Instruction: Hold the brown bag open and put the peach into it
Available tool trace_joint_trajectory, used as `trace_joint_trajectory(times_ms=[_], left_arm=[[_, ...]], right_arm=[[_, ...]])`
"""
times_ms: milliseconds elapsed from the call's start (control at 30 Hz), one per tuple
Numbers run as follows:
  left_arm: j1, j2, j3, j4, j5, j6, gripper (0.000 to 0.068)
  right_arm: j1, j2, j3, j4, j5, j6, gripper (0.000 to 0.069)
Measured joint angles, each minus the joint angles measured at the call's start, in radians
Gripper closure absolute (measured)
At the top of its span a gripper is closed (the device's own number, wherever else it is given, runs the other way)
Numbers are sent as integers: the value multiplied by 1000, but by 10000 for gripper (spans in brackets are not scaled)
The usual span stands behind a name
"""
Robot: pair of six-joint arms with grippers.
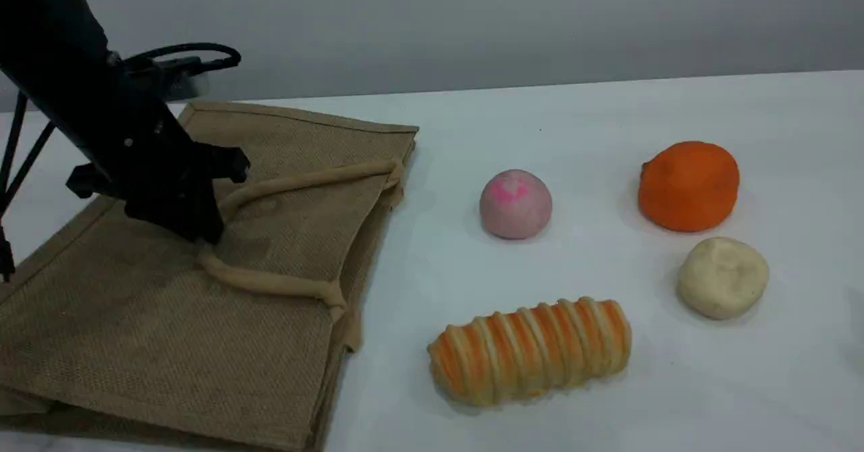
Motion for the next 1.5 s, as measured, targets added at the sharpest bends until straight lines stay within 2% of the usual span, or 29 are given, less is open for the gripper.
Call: trace_joint_trajectory(times_ms=[100,267,467,667,800,1000,1100,1300,1500], left_arm=[[0,-5,-34,4,46,44,596],[0,-46,-155,6,173,55,596],[0,-57,-363,5,425,127,596],[0,-57,-577,5,653,159,596],[0,-57,-702,2,758,174,596],[0,-57,-868,-121,767,241,596],[0,-57,-930,-178,766,245,596],[0,-57,-981,-181,762,232,596],[0,-57,-981,-174,762,224,596]], right_arm=[[0,0,0,0,-12,0,120],[0,0,0,-5,-17,-26,120],[0,18,0,24,-26,-91,120],[0,99,0,158,-30,-250,120],[0,162,0,300,-45,-391,120],[0,253,0,545,-47,-647,120],[0,303,0,675,-47,-788,120],[1,407,0,854,-81,-967,120],[83,511,0,889,-198,-987,120]])
